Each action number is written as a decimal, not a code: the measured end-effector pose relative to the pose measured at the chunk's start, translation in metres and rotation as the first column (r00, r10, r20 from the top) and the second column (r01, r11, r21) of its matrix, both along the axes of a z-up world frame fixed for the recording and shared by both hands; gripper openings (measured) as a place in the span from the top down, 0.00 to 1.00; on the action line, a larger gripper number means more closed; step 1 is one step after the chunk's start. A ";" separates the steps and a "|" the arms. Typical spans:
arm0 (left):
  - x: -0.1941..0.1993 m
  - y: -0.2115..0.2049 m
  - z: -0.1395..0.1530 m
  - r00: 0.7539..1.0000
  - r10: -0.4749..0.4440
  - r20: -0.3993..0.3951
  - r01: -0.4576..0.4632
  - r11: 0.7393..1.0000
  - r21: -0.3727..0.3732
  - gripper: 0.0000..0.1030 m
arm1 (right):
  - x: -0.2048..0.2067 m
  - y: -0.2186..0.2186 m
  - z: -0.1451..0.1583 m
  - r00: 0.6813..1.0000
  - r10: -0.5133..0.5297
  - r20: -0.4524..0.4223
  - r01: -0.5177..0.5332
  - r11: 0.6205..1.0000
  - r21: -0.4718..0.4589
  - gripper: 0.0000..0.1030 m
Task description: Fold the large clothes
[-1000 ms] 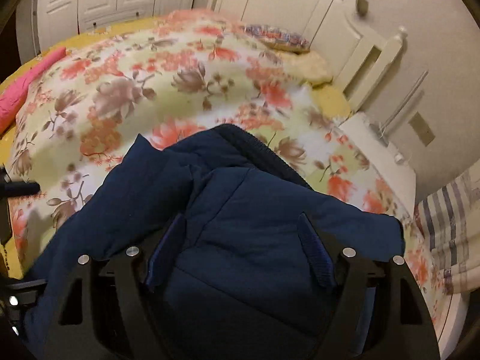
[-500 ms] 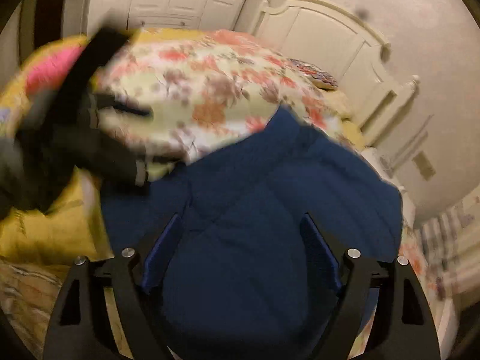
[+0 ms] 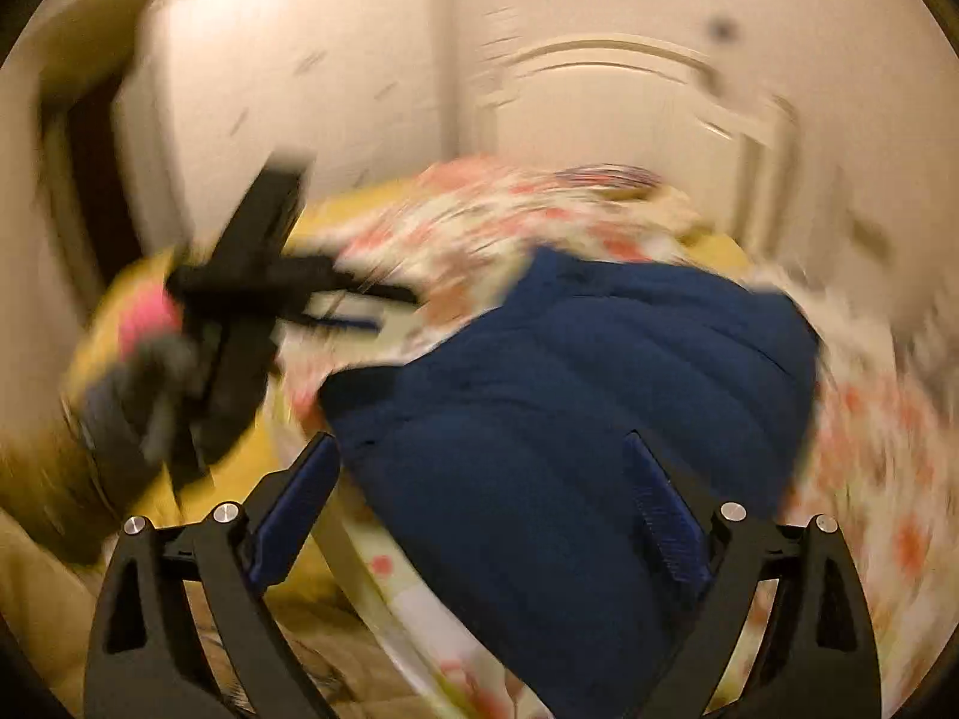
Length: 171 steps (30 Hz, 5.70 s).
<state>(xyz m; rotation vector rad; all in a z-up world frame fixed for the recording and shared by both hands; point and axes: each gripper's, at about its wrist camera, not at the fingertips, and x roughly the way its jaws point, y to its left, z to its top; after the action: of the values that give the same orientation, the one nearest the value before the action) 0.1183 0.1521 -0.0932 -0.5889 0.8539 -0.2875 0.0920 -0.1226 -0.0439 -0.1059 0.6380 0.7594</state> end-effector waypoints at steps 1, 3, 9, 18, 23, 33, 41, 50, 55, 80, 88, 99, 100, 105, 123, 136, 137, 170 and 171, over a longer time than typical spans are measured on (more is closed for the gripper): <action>0.004 -0.005 -0.002 1.000 -0.018 -0.011 0.018 1.000 0.003 0.02 | 0.012 -0.031 0.000 0.995 -0.079 -0.062 0.085 0.992 0.098 0.11; 0.015 -0.016 -0.007 0.997 -0.071 -0.033 0.072 0.997 0.000 0.02 | 0.032 -0.072 -0.009 0.965 -0.181 -0.188 0.219 0.953 0.208 0.10; 0.052 -0.036 -0.031 0.968 -0.208 -0.141 0.208 0.978 -0.019 0.02 | 0.079 -0.123 -0.071 0.831 -0.163 -0.532 0.396 0.845 0.359 0.04; 0.062 -0.037 -0.055 0.939 -0.331 -0.095 0.321 0.941 -0.111 0.02 | 0.101 -0.078 -0.108 0.800 -0.090 -0.594 0.346 0.877 0.333 0.04; 0.050 -0.052 -0.059 0.943 -0.333 0.001 0.327 0.924 -0.198 0.27 | 0.091 -0.064 -0.092 0.876 -0.128 -0.465 0.297 0.903 0.312 0.17; 0.080 -0.101 0.007 0.931 -0.314 0.186 0.342 0.928 -0.148 0.43 | 0.103 -0.102 -0.026 0.955 -0.204 -0.215 0.274 0.886 0.375 0.25; 0.188 -0.174 0.020 0.920 -0.345 0.186 0.376 0.911 -0.171 0.42 | 0.172 -0.170 0.007 0.930 -0.324 -0.176 0.366 0.868 0.335 0.25; 0.209 -0.213 -0.046 0.939 -0.343 0.019 0.343 0.930 -0.134 0.27 | 0.197 -0.210 -0.074 0.832 -0.437 -0.343 0.524 0.821 0.226 0.10; 0.180 -0.203 0.000 0.955 -0.283 0.094 0.277 0.958 0.071 0.22 | 0.171 -0.189 -0.028 0.754 -0.633 -0.175 0.649 0.759 0.051 0.09; -0.038 -0.234 0.182 0.827 -0.009 0.563 -0.384 0.722 0.576 0.02 | 0.006 -0.105 0.119 0.745 -0.578 0.333 0.606 0.795 0.024 0.05; -0.051 -0.252 0.179 0.846 -0.034 0.532 -0.333 0.746 0.576 0.02 | -0.002 -0.123 0.106 0.744 -0.624 0.239 0.642 0.767 0.002 0.05; -0.044 -0.259 0.161 0.885 -0.060 0.461 -0.251 0.773 0.582 0.02 | 0.004 -0.125 0.083 0.762 -0.623 0.177 0.639 0.768 -0.050 0.05; -0.044 -0.259 0.160 0.887 -0.061 0.458 -0.248 0.774 0.583 0.02 | 0.005 -0.123 0.082 0.763 -0.622 0.177 0.638 0.768 -0.055 0.05; -0.044 -0.257 0.157 0.890 -0.057 0.453 -0.246 0.777 0.580 0.02 | 0.004 -0.118 0.081 0.768 -0.615 0.178 0.633 0.771 -0.064 0.05; -0.044 -0.256 0.154 0.897 -0.054 0.438 -0.236 0.779 0.580 0.02 | 0.006 -0.113 0.079 0.774 -0.609 0.173 0.626 0.776 -0.072 0.05; -0.045 -0.256 0.153 0.899 -0.056 0.434 -0.232 0.780 0.581 0.02 | 0.006 -0.114 0.077 0.775 -0.608 0.172 0.625 0.778 -0.068 0.05; -0.045 -0.256 0.153 0.899 -0.056 0.434 -0.232 0.780 0.581 0.02 | 0.006 -0.114 0.077 0.775 -0.608 0.172 0.625 0.778 -0.069 0.05; -0.047 -0.256 0.149 0.903 -0.061 0.425 -0.222 0.780 0.585 0.02 | 0.007 -0.109 0.075 0.781 -0.601 0.171 0.617 0.784 -0.063 0.05; -0.048 -0.255 0.149 0.904 -0.063 0.424 -0.220 0.781 0.585 0.02 | 0.006 -0.109 0.075 0.780 -0.602 0.171 0.619 0.783 -0.063 0.05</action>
<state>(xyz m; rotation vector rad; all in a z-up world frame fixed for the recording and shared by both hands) 0.0705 -0.1033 0.0553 0.0731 0.4471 -0.0321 0.0984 -0.2313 0.0314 -0.0512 0.5337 0.0747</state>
